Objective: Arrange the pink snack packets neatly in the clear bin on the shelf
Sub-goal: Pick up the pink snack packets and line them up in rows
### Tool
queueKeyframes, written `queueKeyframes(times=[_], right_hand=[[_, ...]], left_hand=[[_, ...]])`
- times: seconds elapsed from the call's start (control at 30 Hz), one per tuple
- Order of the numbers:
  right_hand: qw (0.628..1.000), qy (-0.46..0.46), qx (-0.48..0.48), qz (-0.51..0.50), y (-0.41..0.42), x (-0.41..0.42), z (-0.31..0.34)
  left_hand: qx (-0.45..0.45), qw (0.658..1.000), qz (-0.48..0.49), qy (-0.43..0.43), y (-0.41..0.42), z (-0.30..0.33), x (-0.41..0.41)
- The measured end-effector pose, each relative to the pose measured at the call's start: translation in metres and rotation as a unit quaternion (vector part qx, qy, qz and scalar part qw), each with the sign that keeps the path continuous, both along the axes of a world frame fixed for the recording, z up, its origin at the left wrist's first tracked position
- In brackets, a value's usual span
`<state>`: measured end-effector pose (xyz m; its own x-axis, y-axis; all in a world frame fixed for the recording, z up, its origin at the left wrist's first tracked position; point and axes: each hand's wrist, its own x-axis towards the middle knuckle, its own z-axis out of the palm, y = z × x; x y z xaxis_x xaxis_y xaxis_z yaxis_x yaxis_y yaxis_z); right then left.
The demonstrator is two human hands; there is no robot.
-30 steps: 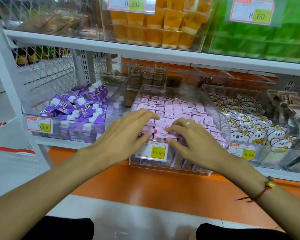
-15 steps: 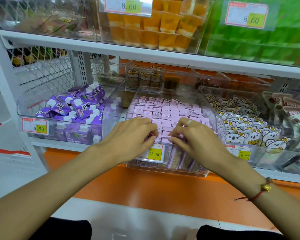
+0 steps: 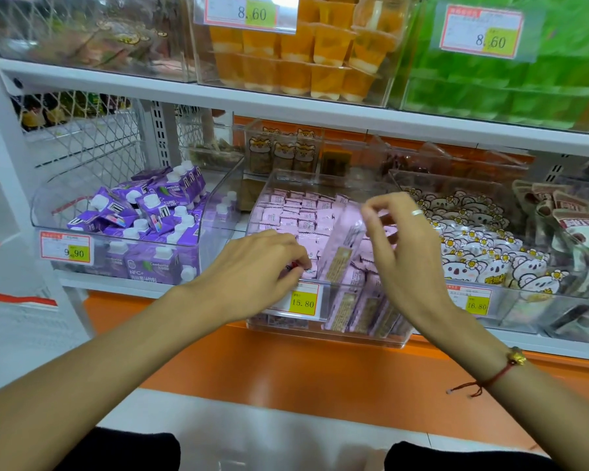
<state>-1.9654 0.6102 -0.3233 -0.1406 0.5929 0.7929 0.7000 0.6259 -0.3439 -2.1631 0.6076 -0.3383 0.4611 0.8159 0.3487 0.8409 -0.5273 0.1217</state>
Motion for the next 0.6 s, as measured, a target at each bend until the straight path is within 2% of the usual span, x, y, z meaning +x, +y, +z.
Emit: queueKeyframes(times=[0.07,0.13,0.23,0.33,0.47,0.53,0.6], right_hand=[[0.998,0.068,0.015,-0.008,0.0,0.001,0.007],[0.991,0.133,0.013,-0.022,0.0,0.004,0.013],[0.962,0.261,-0.081,-0.005,-0.002,0.004,0.017],[0.918,0.343,-0.198,0.032,-0.005,-0.005,0.013],[0.862,0.413,-0.279,0.093,-0.006,-0.011,0.014],[0.854,0.406,-0.311,0.094,-0.005,-0.009,0.015],[0.871,0.362,-0.325,0.066,-0.003,-0.004,0.014]], left_hand=[[-0.02,0.999,0.011,-0.047,-0.002,0.001,0.001],[-0.032,0.988,0.024,-0.148,-0.006,0.002,0.003],[-0.027,0.958,0.009,-0.287,-0.015,0.007,0.008],[0.009,0.952,-0.038,-0.304,-0.02,0.009,0.014],[0.07,0.938,-0.059,-0.335,-0.02,0.011,0.016],[0.022,0.909,-0.049,-0.413,-0.019,0.015,0.014],[-0.078,0.848,-0.026,-0.523,-0.018,0.019,0.012]])
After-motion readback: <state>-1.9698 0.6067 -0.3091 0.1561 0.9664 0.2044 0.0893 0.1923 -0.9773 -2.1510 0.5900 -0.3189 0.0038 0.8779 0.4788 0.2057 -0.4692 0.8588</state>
